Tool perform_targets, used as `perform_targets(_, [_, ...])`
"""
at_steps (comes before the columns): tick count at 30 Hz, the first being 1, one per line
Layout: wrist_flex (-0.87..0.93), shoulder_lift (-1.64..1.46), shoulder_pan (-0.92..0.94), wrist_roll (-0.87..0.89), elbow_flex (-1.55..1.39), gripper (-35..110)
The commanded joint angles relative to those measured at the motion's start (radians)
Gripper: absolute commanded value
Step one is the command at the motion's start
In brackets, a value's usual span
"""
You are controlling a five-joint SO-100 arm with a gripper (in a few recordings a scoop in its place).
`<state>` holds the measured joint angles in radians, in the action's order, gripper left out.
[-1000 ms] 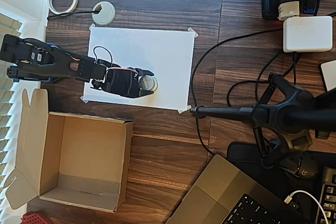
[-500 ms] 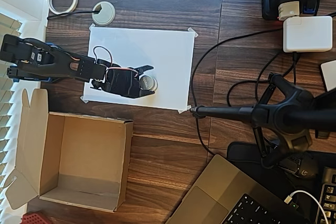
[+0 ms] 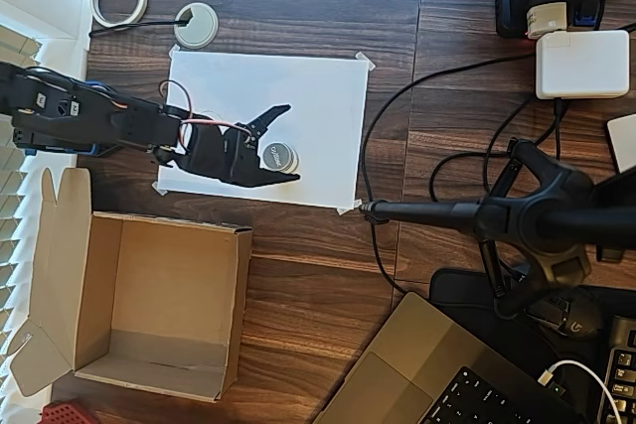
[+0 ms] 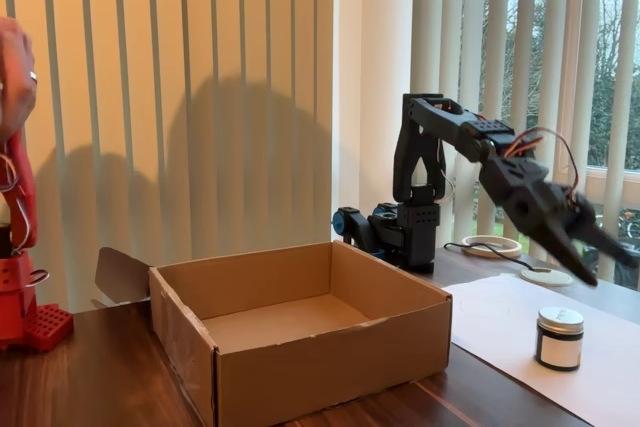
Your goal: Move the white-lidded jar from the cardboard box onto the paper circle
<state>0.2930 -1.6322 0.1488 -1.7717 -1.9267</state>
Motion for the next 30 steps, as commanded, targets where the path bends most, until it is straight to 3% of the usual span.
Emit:
perform_targets(1, [-0.051,-0.221,-0.02,0.325,-0.035,55])
perform_targets(5, [-0.052,-0.331,-0.061,0.675,-0.121,55])
perform_targets(11, [-0.035,-0.601,-0.169,1.009,-0.364,54])
perform_targets(16, [0.092,-0.931,-0.239,1.083,-0.623,53])
perform_targets(22, [0.235,-1.272,-0.293,1.091,-0.856,23])
perform_targets(30, [0.376,-1.499,-0.345,1.241,-0.973,16])
